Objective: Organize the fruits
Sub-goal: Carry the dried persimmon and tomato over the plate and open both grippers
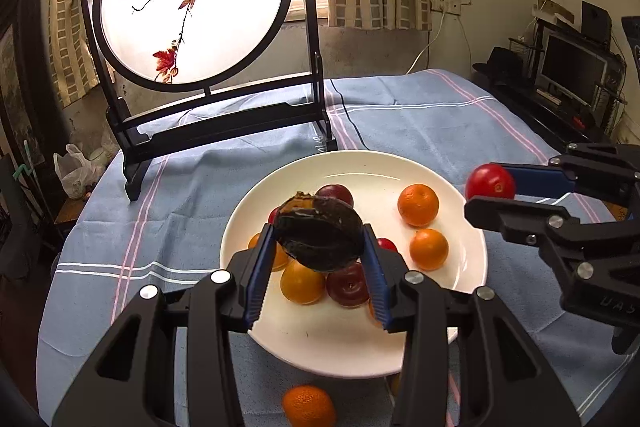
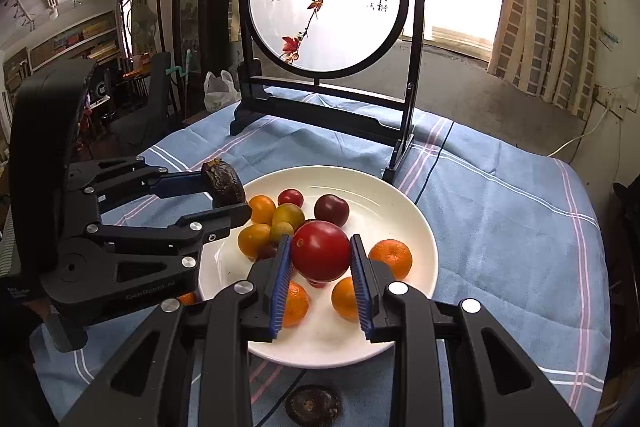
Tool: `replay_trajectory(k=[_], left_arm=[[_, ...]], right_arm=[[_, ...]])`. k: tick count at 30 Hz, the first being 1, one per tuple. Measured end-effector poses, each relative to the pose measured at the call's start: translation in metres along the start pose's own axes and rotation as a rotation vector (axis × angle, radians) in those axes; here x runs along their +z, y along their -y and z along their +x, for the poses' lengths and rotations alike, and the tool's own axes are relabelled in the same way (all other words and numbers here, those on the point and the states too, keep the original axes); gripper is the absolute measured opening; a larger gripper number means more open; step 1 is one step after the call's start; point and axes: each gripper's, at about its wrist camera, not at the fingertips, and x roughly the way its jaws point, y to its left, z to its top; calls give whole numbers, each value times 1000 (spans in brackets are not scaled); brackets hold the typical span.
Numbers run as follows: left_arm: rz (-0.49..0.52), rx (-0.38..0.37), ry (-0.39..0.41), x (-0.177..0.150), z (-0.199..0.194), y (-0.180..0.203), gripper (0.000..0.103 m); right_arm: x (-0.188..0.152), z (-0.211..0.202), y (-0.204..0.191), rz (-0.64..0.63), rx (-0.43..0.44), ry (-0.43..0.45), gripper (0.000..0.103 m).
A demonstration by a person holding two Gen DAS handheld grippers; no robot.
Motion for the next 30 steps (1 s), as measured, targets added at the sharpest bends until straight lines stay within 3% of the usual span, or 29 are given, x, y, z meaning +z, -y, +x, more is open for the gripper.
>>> replay_trajectory(k=[13,30], left_arm=[[13,12,-34,-2,18,0,42],[11,15,-34,0,21,-4,42]], right_arm=[[7,30,5,1,-22,-41,29],[9,31,5,-4,-17,-38,29]])
